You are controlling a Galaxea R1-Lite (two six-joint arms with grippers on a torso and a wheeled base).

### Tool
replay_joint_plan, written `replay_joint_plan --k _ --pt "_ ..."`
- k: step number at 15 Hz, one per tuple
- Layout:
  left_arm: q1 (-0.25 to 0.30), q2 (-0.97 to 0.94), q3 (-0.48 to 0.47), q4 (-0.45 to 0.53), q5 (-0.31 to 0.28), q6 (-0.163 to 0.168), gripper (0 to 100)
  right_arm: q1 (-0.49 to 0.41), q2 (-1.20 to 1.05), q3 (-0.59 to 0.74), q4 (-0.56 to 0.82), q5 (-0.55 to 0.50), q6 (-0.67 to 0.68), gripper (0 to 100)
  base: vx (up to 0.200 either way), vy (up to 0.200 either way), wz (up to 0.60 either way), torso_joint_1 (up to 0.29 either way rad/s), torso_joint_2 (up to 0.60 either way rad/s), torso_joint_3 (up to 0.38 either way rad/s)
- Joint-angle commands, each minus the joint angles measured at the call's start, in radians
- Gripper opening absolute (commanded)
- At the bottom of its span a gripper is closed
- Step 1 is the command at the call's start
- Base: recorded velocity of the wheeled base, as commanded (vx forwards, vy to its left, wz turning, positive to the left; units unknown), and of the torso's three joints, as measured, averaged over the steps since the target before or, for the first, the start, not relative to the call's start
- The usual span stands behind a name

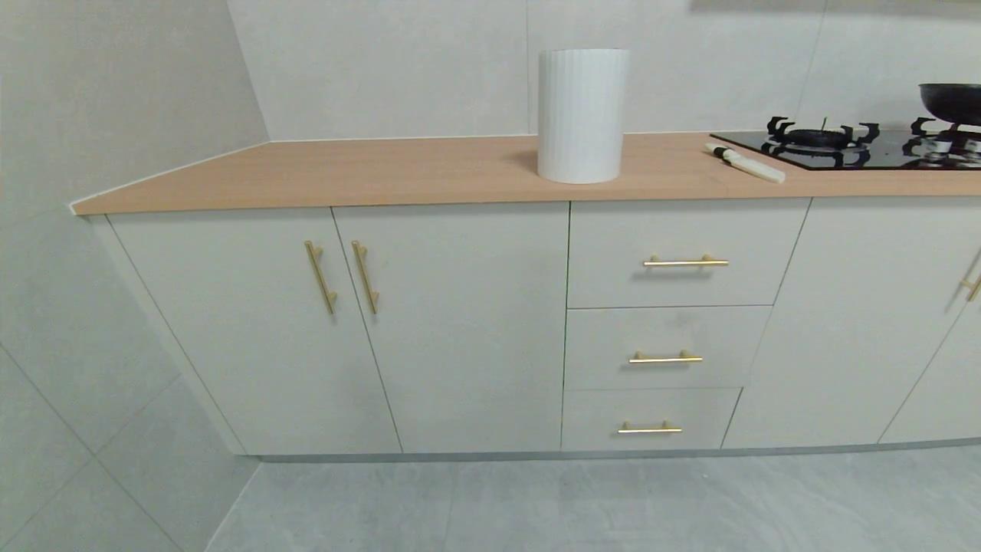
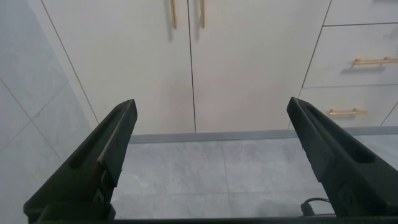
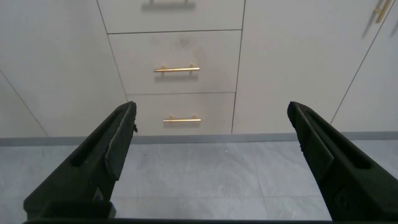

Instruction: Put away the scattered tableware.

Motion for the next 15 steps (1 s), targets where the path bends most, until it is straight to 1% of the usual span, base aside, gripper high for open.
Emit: replay_joint_plan --k 1,15 --pt "0.000 0.000 0.000 0.000 0.000 0.000 100 0.000 0.003 0.000 0.000 0.000 0.000 100 0.200 0.000 0.00 -0.002 0.00 -0.002" --pt "0.000 0.000 0.000 0.000 0.000 0.000 100 0.000 0.001 0.000 0.000 0.000 0.001 100 0.200 0.000 0.00 0.002 0.00 0.002"
